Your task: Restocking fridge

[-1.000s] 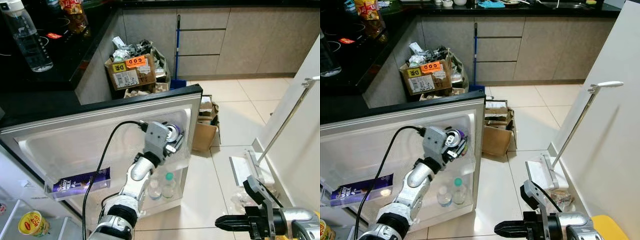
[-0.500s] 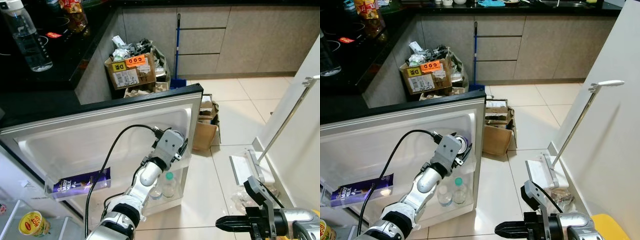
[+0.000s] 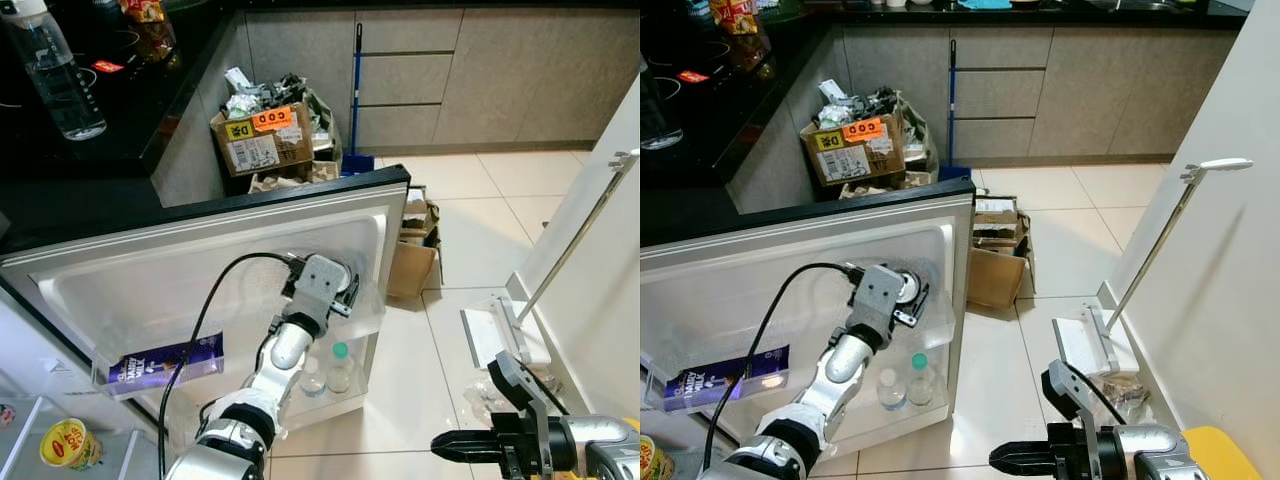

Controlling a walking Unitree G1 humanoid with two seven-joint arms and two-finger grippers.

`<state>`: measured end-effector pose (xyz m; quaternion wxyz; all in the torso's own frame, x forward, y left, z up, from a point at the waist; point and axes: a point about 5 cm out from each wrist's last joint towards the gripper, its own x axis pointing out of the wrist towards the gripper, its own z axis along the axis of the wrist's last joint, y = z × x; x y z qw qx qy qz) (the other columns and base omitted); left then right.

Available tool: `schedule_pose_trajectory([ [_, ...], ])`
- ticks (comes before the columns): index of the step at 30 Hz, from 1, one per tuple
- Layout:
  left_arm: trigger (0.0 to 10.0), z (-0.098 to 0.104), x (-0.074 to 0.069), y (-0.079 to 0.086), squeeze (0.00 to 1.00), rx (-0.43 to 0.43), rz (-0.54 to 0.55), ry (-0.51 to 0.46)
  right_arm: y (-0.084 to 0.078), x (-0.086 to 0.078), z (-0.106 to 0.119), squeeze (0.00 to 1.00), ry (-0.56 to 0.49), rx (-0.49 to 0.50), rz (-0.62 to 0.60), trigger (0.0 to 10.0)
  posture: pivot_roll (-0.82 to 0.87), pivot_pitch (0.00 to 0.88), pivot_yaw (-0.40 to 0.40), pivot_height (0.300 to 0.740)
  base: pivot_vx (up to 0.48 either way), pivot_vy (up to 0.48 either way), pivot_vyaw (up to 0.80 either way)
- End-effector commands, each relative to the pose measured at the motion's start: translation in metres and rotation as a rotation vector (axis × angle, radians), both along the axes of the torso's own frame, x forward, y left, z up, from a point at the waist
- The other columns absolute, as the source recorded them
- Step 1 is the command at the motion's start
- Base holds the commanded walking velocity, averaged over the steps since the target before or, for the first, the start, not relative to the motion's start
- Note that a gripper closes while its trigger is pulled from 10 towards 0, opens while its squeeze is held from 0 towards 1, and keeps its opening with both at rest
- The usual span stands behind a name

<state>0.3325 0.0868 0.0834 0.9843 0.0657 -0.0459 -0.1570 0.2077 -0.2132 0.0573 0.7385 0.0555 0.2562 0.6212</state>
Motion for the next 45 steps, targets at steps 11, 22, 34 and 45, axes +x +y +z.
schedule_pose_trajectory([
  [11, 10.0, 0.036, 0.007, -0.015, 0.00, -0.258, -0.155, -0.093, -0.001, 0.000, 0.002, 0.00, -0.004, -0.002, 0.001, 10.0, -0.15, 0.069, -0.005, 0.740, 0.000, 0.000, 0.00],
  [22, 10.0, 0.048, 0.005, -0.013, 0.00, -0.318, -0.248, -0.142, -0.002, 0.002, 0.006, 0.00, -0.019, 0.004, 0.002, 10.0, -0.15, 0.067, -0.007, 0.740, 0.000, 0.000, 0.00],
  [34, 10.0, 0.058, 0.002, -0.002, 0.00, -0.310, -0.342, -0.181, -0.003, 0.011, 0.015, 0.00, -0.090, 0.049, -0.044, 10.0, -0.15, 0.066, -0.009, 0.740, 0.000, 0.000, 0.00],
  [45, 10.0, 0.065, -0.009, 0.021, 0.00, -0.293, -0.456, -0.200, -0.014, 0.019, 0.022, 0.00, -0.136, 0.043, -0.100, 10.0, -0.15, 0.064, -0.009, 0.740, 0.000, 0.000, 0.00],
])
